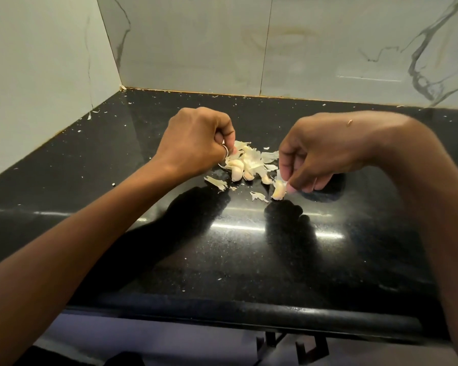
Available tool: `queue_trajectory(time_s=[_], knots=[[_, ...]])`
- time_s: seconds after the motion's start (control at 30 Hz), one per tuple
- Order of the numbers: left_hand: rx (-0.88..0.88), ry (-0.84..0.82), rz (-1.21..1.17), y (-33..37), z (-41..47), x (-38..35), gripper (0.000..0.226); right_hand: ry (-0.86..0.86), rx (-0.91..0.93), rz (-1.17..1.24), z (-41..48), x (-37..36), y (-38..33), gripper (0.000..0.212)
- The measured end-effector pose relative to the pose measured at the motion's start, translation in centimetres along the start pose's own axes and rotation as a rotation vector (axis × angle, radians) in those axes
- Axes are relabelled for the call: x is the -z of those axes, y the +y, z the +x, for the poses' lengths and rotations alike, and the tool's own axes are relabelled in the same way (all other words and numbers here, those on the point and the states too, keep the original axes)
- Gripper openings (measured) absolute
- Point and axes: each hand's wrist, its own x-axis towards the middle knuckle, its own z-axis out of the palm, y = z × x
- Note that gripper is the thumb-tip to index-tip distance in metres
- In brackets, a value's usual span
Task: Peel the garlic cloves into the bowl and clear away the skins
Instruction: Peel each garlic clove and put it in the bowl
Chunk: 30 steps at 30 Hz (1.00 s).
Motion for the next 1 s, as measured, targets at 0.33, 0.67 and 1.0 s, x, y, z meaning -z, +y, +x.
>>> queue_trajectory(time_s=[0.33, 0.67, 1.0], knots=[[0.04, 0.114, 0.081, -0.2, 0.0, 0.3, 0.049, 0.085, 0.082, -0.146, 1.8, -1.9, -1.3, 0.025], [0.046, 0.151, 0.109, 0.4, -0.2, 0.8, 0.023, 0.114, 0.044, -0.044, 0.9, -0.6, -0.1, 0.024], [0.051, -0.102, -0.002, 0.1, -0.1, 0.4, 0.038, 0.08, -0.044, -0.266, 2.4, -1.3, -0.2, 0.074]])
